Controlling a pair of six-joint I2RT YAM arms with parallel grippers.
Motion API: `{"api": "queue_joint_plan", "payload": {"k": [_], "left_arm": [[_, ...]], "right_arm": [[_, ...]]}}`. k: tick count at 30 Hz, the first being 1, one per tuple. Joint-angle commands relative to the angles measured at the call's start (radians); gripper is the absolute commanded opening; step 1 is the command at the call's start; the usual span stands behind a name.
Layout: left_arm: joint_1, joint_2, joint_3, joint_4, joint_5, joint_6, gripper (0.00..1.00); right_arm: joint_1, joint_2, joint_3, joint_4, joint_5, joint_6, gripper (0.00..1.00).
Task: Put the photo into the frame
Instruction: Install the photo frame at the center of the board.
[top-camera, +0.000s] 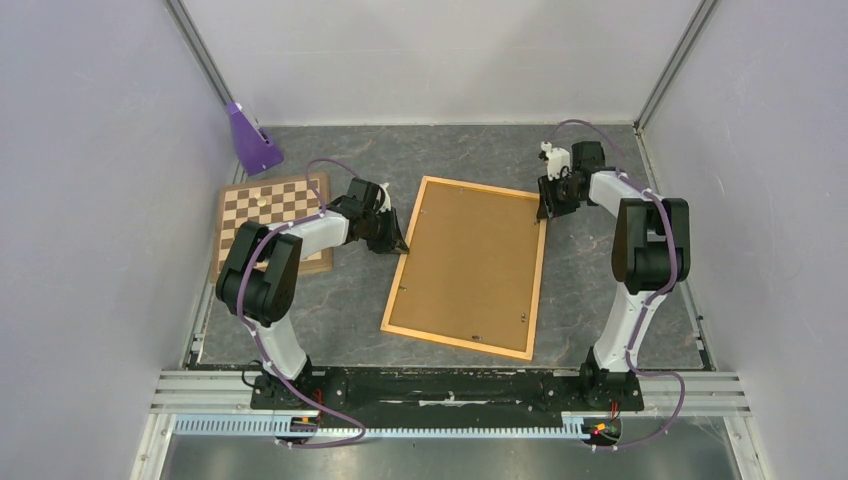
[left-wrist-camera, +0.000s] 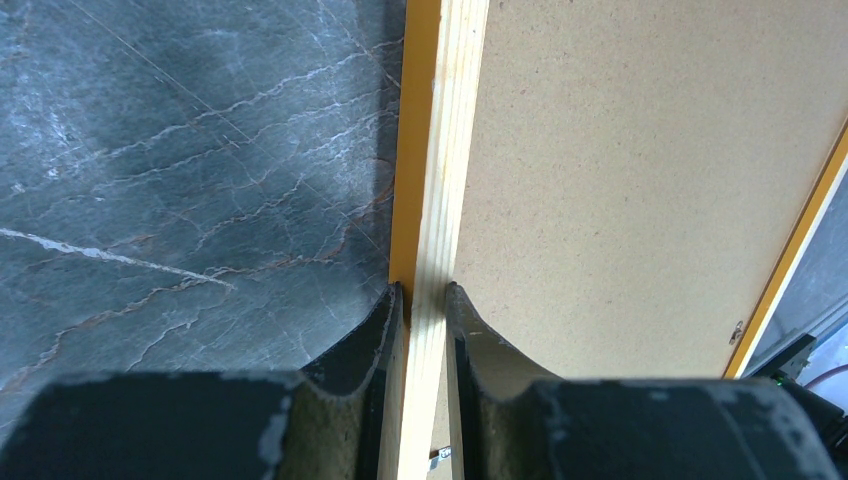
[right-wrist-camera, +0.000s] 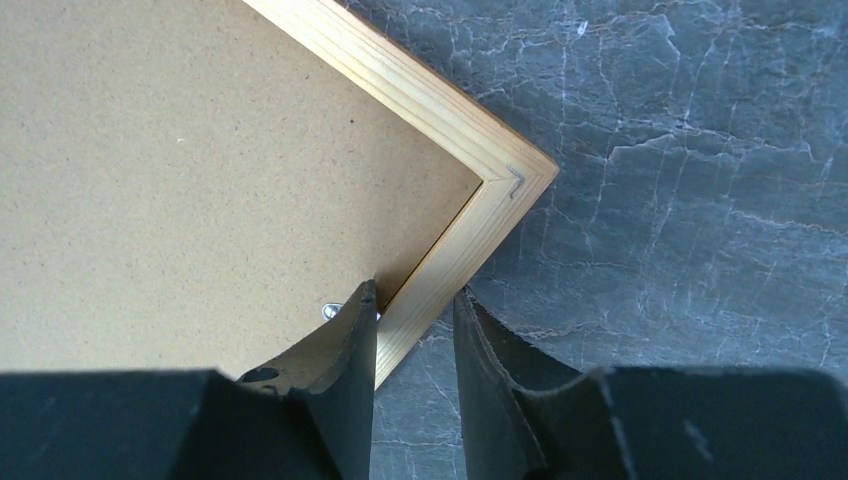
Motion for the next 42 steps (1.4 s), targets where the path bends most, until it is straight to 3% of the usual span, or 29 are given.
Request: {"api": "queue_joint_plan", "payload": {"k": [1,20,42], "left_arm": [[0.028,-0.010,-0.022,-0.025,-0.110,-0.005,0.02],[0.028,-0.009,-0.014,-0.026,-0.111,0.009,0.02],[0.027,-0.007,-0.011,-0.029,-0.112,0.019,0.02]], "right_arm": [[0.005,0.124,-0.003,-0.170,0.133,-0.204,0.22],[0.062,0.225,0.194,-0.300,0.208,-0.512,0.21],[0.106,0.288,0.269,-0.414,0.194,-0.761,0.20]]}}
